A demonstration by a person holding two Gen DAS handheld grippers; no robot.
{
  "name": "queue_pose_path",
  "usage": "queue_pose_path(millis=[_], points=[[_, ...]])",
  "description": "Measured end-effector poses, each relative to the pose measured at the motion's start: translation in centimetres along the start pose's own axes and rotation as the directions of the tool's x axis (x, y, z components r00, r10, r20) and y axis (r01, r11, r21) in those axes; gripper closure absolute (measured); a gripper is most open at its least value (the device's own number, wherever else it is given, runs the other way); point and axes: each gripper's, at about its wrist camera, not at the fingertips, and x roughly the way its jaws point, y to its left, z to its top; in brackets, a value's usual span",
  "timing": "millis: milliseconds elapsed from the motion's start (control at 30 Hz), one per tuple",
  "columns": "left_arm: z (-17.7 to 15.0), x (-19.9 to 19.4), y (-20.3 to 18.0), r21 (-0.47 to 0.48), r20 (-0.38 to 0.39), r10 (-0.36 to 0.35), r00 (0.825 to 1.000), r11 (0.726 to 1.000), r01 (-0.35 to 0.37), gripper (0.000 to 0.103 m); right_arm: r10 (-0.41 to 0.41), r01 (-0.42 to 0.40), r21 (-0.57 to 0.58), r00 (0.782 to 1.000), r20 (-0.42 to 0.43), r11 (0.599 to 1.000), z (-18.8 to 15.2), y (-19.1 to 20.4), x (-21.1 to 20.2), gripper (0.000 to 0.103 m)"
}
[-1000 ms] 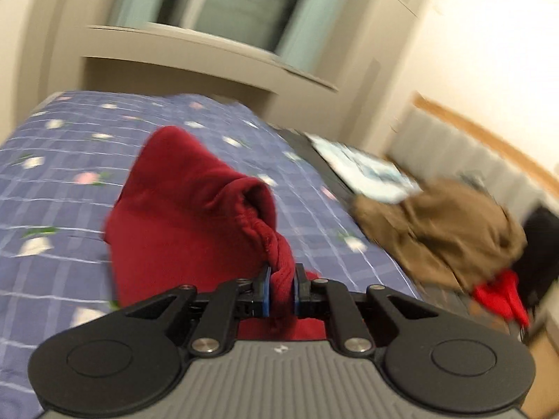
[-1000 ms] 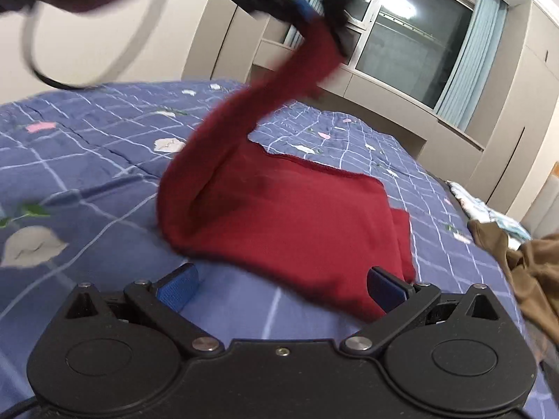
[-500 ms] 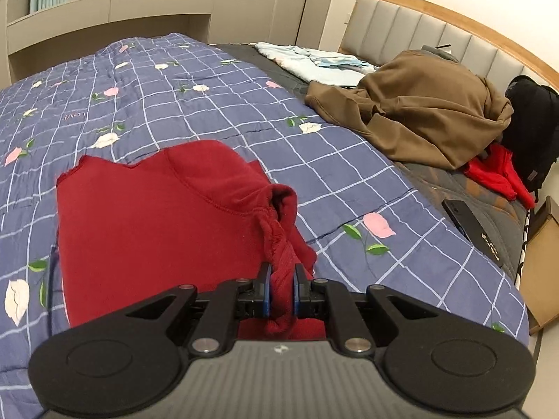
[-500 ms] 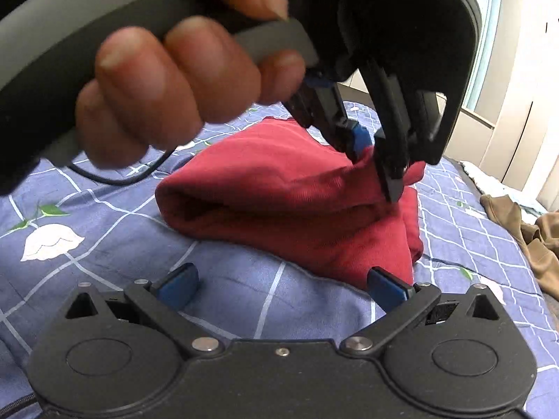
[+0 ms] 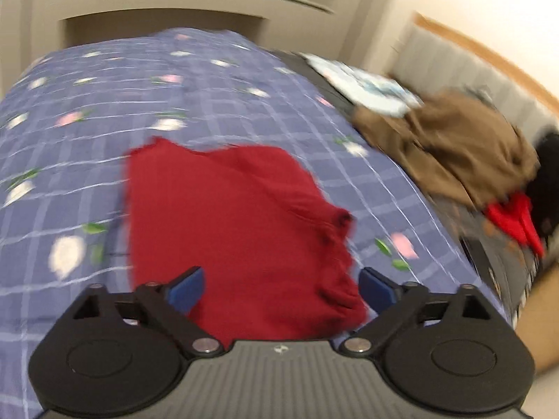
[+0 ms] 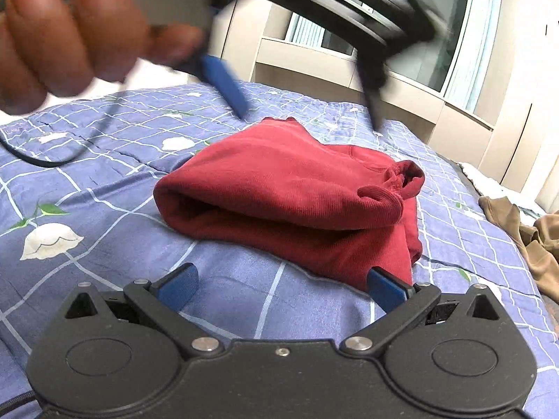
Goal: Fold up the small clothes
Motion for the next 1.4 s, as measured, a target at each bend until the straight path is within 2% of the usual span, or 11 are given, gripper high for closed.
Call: queue_pose_path(millis=[100,267,400,467,567,700,833,967,1100,1200,1400], points=[[-0.7,-1.6,3.7,-0.147,0.023,0.056,0.998,0.988,-0.052,0.002,-0.012,0.012,-0.009,1.0,0.015,1.0,-0.1,0.1,-0.2,0.0],[-2.9,-2.5,9.5,-0.336,-0.026,0.122,0.992,0.934,-0.124,0.002,-0.039,0.038,0.026,0.998,0.043,0.999,0.0,-0.5,-1.0,0.001],[-5.0,-2.9,12.2,-0.421,-0.042,0.108,0.993,0.9,-0.116,0.002,-0.058,0.047,0.175,0.997,0.057,0.983,0.3,-2.7,-1.9,0.002],[-5.7,-2.8,12.7,-0.43,-0.05,0.092,0.994,0.897,-0.105,0.002,-0.054,0.034,0.294,0.997,0.06,0.955,0.6,-4.4,-2.2,0.006],[-6.1,-2.3,12.9,-0.435,-0.054,0.061,0.997,0.897,-0.079,0.002,-0.041,0.007,0.491,0.997,0.059,0.871,1.2,-7.2,-1.8,0.013],[-6.4,-1.3,12.2,-0.436,-0.051,0.012,0.999,0.9,-0.033,0.002,-0.023,-0.024,0.58,0.997,0.073,0.814,2.4,-8.5,-0.6,0.036],[-6.7,-0.6,11.4,-0.429,-0.065,-0.015,0.998,0.903,-0.015,0.003,0.013,-0.02,0.624,1.0,0.015,0.781,3.0,-8.7,1.1,0.046],[-6.6,-0.4,10.7,-0.402,-0.087,0.013,0.996,0.915,-0.047,0.003,-0.055,0.046,0.646,0.998,-0.007,0.762,2.9,-8.9,0.6,0.088],[-6.6,-0.5,10.2,-0.373,-0.097,0.029,0.995,0.926,-0.063,0.003,-0.08,0.077,0.67,0.996,-0.027,0.739,1.7,-9.5,-0.2,0.089],[-6.6,-0.6,9.9,-0.353,-0.098,0.042,0.994,0.933,-0.074,0.003,-0.058,0.079,0.692,0.997,-0.054,0.718,0.3,-9.7,0.1,0.089],[-6.7,-0.6,9.6,-0.327,-0.116,0.069,0.991,0.939,-0.104,0.003,-0.052,0.08,0.698,0.997,-0.061,0.712,-0.8,-9.5,0.7,0.088]])
